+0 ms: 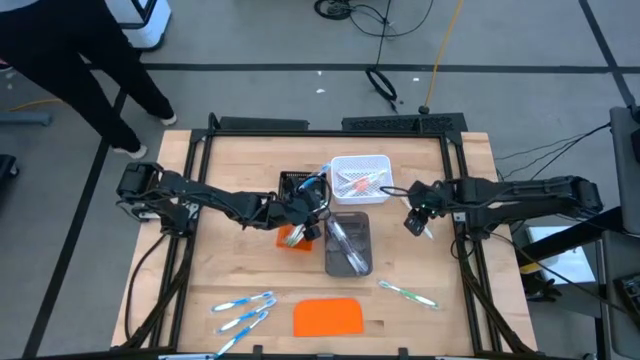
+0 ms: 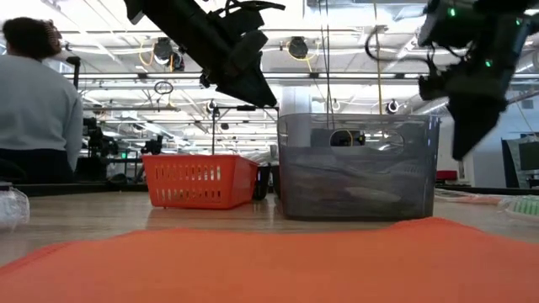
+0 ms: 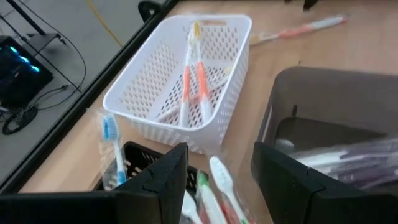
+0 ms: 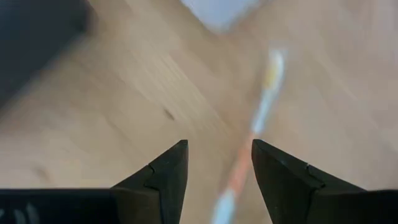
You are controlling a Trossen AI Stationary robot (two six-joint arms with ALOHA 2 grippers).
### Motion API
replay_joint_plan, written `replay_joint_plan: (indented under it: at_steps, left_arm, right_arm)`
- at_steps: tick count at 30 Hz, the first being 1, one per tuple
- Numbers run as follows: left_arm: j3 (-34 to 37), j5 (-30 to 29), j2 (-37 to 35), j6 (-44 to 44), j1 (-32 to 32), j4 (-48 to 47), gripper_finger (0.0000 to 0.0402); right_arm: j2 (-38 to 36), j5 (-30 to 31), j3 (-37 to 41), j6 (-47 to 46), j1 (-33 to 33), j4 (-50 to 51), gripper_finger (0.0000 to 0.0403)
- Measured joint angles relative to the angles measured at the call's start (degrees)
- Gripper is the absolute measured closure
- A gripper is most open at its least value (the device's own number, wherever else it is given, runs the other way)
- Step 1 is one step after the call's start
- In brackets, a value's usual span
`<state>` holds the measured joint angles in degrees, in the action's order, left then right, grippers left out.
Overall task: Pick & Place Toothbrushes
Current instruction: Put the orange toothbrush into the white bin
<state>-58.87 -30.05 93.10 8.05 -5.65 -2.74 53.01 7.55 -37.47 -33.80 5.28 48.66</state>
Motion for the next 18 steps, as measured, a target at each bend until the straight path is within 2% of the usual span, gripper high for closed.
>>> replay_joint_plan:
  at_steps: [6, 18]
  left_arm:
    - [0.0, 0.0, 0.0, 0.4, 0.2, -0.1, 0.0215]
    - [0.0, 0.0, 0.0, -0.7, 0.2, 3.6, 0.0215]
  right_arm:
    - [0.4, 0.1, 5.6, -1.9, 0.0, -0.4, 0.0234]
    - [0.4, -0.5, 11.0, -5.6, 0.0, -2.6, 0.0234]
